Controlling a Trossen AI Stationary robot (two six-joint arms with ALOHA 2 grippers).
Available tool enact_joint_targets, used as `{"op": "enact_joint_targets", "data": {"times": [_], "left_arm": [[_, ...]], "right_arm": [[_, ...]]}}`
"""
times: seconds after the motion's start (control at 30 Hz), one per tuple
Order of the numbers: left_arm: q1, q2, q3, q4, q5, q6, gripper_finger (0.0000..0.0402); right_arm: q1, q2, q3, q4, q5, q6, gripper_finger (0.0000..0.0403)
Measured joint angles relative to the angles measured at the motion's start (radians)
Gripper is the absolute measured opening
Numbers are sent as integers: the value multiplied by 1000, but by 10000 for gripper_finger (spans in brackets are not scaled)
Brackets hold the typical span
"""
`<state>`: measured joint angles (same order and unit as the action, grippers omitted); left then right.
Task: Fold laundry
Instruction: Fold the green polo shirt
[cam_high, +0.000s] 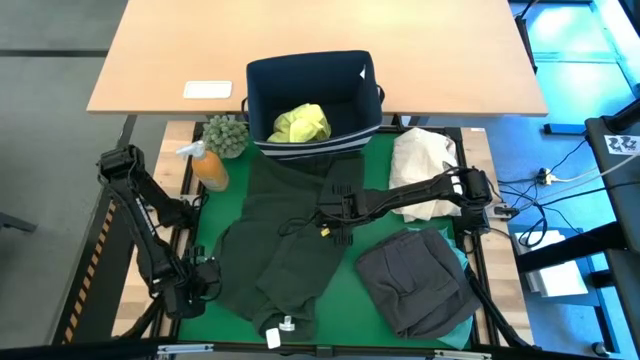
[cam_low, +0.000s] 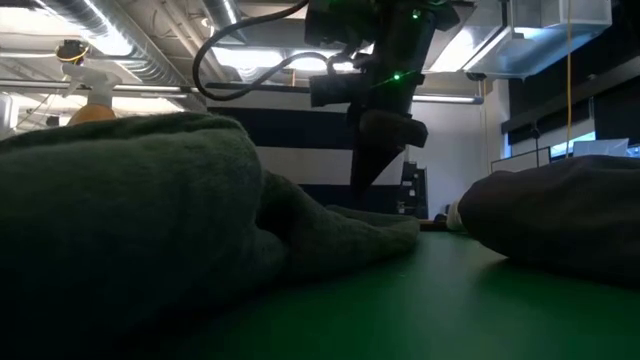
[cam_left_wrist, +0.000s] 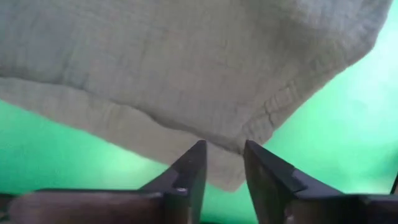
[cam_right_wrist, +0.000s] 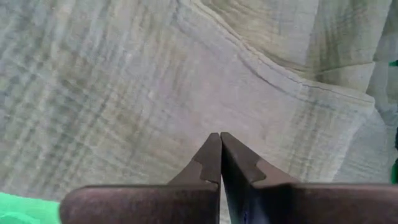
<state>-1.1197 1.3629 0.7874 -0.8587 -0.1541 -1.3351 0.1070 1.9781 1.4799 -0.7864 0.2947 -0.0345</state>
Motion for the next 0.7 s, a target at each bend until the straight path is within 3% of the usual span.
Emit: {"op": "enact_joint_targets", "data": {"times": [0.13, 0.4, 0.7], "left_arm": [[15, 0, -45, 85, 22, 6, 151], [20, 0, -69, 88, 134, 12, 237], [19, 84, -69, 98, 184, 119, 261]], "right_arm": [[0, 0, 0, 0, -4, 1, 5], [0, 0, 0, 12, -44, 4, 5], [0, 0, 0, 30, -45, 3, 5]]}}
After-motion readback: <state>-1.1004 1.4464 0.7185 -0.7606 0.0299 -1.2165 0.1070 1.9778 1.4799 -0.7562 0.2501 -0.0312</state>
